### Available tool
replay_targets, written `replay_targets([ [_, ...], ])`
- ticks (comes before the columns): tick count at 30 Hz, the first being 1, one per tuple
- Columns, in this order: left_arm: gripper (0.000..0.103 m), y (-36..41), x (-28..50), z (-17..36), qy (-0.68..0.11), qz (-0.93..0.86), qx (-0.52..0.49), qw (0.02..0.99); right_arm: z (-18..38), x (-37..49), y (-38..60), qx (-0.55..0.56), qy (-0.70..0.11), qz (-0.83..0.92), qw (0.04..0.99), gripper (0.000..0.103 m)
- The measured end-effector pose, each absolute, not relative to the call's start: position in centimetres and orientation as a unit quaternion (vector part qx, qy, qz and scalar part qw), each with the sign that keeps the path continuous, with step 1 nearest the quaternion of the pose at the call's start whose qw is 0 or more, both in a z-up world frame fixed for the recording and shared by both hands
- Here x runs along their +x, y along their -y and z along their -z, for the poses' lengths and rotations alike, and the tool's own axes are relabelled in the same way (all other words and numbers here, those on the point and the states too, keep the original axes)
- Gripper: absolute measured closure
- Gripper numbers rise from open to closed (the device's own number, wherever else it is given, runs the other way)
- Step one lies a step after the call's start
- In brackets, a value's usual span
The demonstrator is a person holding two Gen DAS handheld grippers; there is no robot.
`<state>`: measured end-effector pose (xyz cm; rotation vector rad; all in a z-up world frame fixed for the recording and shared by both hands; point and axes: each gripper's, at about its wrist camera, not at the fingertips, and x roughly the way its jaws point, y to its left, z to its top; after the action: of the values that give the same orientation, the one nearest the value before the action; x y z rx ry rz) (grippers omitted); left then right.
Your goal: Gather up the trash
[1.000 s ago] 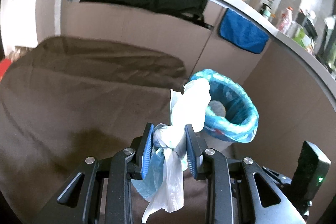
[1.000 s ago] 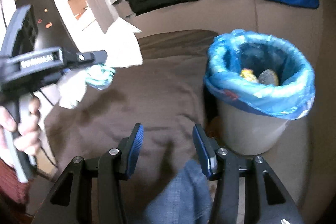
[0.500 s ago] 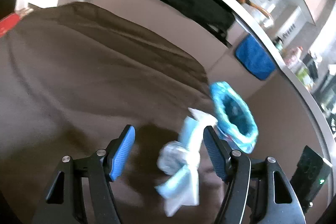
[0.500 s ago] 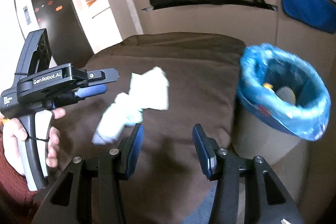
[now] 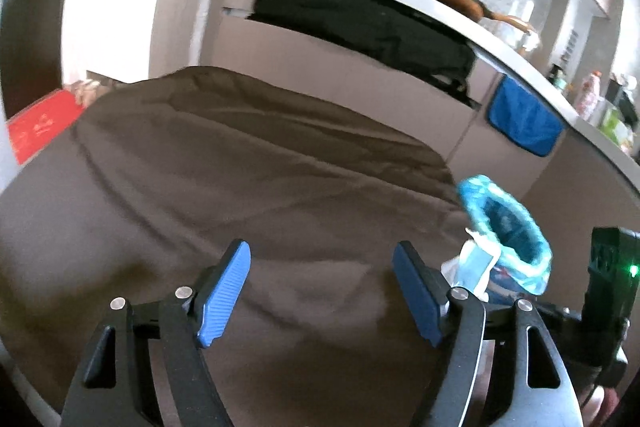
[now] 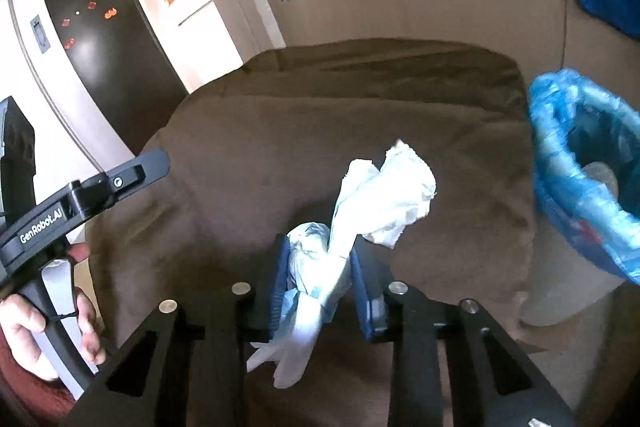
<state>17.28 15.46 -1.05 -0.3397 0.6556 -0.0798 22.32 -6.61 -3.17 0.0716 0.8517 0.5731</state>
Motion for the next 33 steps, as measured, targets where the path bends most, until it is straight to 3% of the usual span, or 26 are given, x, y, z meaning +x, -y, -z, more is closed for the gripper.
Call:
replay_targets([
  [8, 0.029, -8.2, 19.0, 0.7, -0.340, 0.121, -0.156, 0.919, -1.2, 23.7, 16.8, 0.011, -0.321, -0.138, 0.937, 0.077],
  [15, 0.029, -2.5, 20.4, 1.1, -0.363, 0.136, -0.110, 0.915, -0.7, 28.2, 24.3, 0.000, -0.303, -0.068, 0.950, 0.077],
  [18, 0.029, -1.5, 20.5, 1.4, -0.364, 0.127, -0.094, 0.918, 0.0, 29.6, 25.3, -0.002, -0.300, -0.071, 0.951, 0.073],
  [22, 0.029, -0.7, 20.8, 1.8, -0.372, 0.119, -0.088, 0.916, 0.3, 29.8, 25.4, -0.009, -0.281, -0.070, 0.957, 0.059],
  [33, 0.029, 2.2, 17.5, 0.1, -0.330, 0.127, -0.049, 0.934, -0.1, 22.3, 26.5, 0.048, -0.283, -0.076, 0.955, 0.059],
])
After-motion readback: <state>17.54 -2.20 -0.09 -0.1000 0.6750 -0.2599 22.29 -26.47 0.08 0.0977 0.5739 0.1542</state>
